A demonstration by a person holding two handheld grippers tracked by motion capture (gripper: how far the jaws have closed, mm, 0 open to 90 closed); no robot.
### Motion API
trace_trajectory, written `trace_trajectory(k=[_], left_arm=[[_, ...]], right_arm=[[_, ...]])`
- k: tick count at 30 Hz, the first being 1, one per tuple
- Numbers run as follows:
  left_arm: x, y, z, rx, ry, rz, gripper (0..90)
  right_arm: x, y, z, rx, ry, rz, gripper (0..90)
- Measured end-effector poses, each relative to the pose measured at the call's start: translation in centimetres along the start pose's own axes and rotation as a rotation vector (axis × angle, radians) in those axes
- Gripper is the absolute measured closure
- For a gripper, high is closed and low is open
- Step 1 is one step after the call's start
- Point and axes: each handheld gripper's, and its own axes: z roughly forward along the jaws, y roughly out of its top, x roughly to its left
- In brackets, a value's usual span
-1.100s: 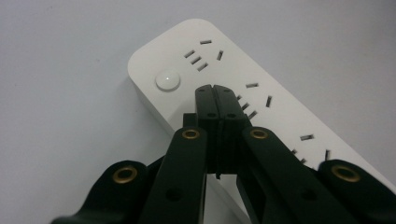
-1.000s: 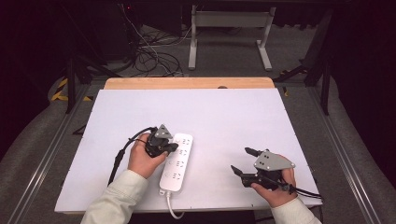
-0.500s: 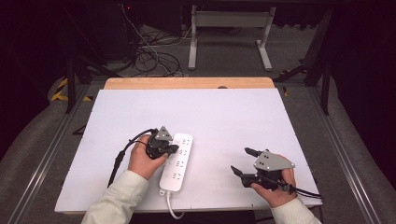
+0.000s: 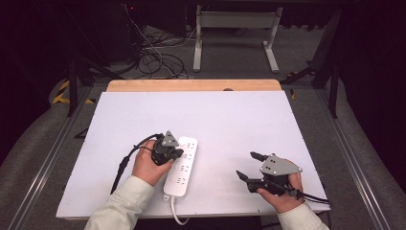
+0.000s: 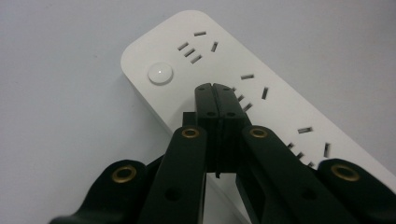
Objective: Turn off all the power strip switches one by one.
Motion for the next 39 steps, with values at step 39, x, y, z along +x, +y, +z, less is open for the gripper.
trace_trajectory(k=[39], left_arm=[[2.6, 1.9, 0.5, -0.13, -0.014, -0.118, 90.0]], right_arm=[[0.1, -0.1, 0.0, 0.004, -0.001, 0.003, 24.3]])
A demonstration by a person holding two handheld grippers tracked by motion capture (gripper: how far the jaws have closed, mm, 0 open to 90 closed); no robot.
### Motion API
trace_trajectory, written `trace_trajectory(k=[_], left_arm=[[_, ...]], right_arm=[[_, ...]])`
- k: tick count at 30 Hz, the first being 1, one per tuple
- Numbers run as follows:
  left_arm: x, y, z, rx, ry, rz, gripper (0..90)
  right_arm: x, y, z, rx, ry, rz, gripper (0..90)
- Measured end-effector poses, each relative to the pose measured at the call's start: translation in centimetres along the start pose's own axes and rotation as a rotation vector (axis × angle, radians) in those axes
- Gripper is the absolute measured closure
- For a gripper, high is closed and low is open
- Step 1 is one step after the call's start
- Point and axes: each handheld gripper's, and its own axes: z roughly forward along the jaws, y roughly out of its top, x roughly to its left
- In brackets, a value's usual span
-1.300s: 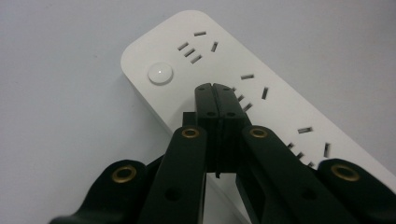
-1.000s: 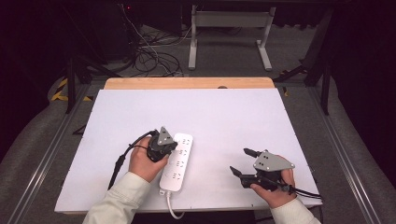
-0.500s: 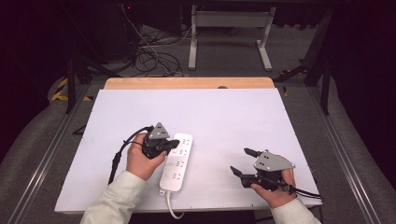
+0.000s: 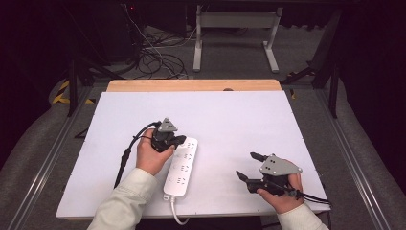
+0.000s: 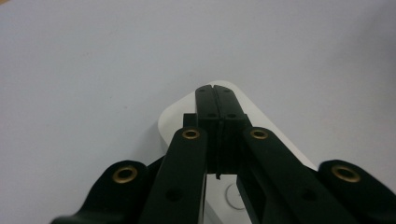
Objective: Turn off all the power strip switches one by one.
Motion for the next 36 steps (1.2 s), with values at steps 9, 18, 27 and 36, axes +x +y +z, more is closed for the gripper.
trace_trajectory(k=[9, 18, 27, 36], left_arm=[[-0.1, -0.1, 0.8, 0.018, 0.012, 0.002, 90.0], [0.2, -0.3, 1.1, 0.044, 0.035, 0.004, 90.0], [0.2, -0.4, 1.4, 0.059, 0.029, -0.005, 90.0], [-0.1, -0.4, 1.5, 0.072, 0.039, -0.002, 90.0]], right_arm=[[0.0, 0.0, 0.1, 0.004, 0.0, -0.003, 24.3], [0.0, 0.0, 0.1, 0.009, 0.003, -0.004, 24.4], [0.0, 0.0, 0.2, 0.01, 0.004, -0.004, 24.3], [0.0, 0.0, 0.1, 0.009, 0.004, -0.002, 24.3]])
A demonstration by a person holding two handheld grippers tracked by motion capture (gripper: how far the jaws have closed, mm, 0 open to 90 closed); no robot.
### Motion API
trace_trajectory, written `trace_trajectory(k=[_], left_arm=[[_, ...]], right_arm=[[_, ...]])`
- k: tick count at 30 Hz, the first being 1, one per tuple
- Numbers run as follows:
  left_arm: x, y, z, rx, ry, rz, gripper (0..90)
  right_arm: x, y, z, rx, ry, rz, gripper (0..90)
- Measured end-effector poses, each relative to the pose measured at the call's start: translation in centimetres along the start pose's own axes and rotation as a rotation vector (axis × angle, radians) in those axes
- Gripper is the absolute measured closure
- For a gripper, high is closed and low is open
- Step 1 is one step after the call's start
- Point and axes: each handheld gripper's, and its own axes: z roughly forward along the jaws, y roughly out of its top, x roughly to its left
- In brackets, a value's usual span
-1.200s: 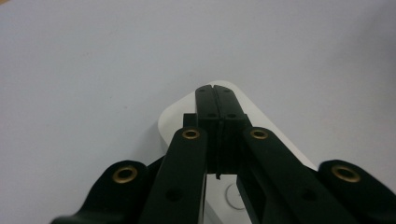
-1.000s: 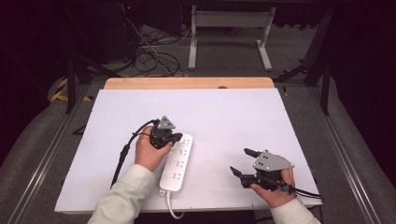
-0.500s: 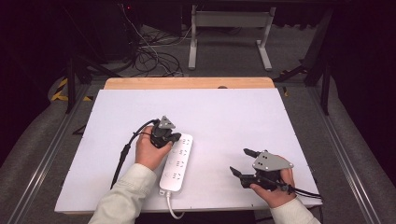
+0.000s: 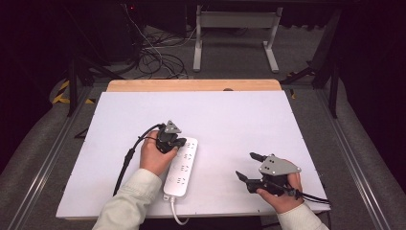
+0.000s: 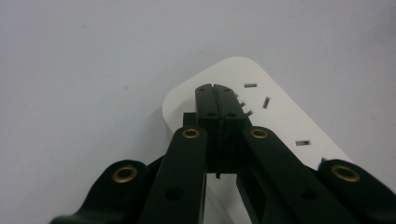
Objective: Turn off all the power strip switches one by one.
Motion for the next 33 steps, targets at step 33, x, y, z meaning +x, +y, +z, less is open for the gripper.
trace_trajectory(k=[33], left_arm=[[-0.13, 0.12, 0.03, 0.013, 0.006, -0.001, 90.0]], right_arm=[[0.07, -0.05, 0.09, 0.006, 0.004, -0.001, 24.1]])
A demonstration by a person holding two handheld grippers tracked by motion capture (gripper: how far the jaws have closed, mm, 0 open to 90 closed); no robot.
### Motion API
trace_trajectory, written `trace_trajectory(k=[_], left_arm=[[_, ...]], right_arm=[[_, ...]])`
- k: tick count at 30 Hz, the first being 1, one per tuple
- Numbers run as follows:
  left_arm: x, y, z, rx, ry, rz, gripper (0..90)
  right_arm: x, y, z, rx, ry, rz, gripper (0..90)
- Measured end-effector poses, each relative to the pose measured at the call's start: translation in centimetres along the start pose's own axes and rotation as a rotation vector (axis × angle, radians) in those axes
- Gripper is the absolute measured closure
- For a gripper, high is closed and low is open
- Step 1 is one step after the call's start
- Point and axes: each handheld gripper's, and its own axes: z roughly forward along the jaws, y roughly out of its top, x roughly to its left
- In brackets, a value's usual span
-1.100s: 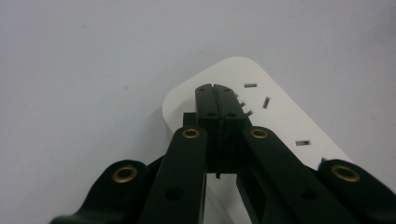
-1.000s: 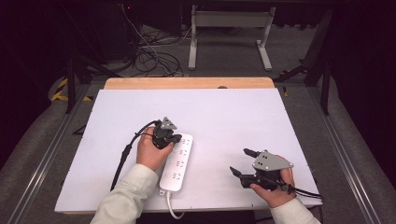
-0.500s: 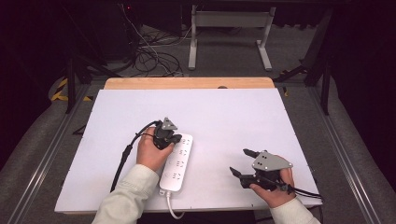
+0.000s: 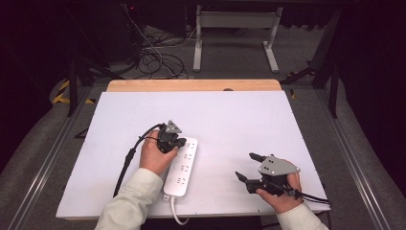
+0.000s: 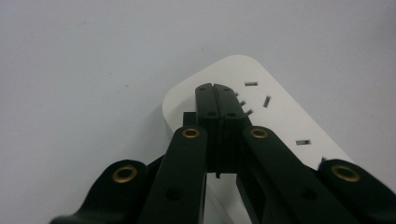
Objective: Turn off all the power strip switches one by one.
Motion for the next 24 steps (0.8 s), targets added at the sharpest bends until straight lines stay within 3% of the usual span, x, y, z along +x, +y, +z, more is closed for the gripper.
trace_trajectory(k=[10, 14, 19, 24], left_arm=[[0.15, 0.36, -0.05, 0.035, -0.024, -0.025, 90.0], [-0.31, 0.52, 0.02, 0.042, 0.005, -0.006, 90.0], [-0.02, 0.41, 0.08, 0.042, -0.001, -0.023, 90.0], [-0.23, 0.51, 0.07, 0.042, 0.012, -0.002, 90.0]], right_arm=[[0.08, -0.01, 0.05, -0.002, 0.003, 0.001, 24.1], [0.07, 0.04, -0.1, -0.01, 0.004, 0.003, 24.2], [0.1, 0.02, -0.08, -0.009, 0.007, 0.001, 24.2], [0.06, 0.06, -0.1, -0.011, 0.006, 0.002, 24.2]])
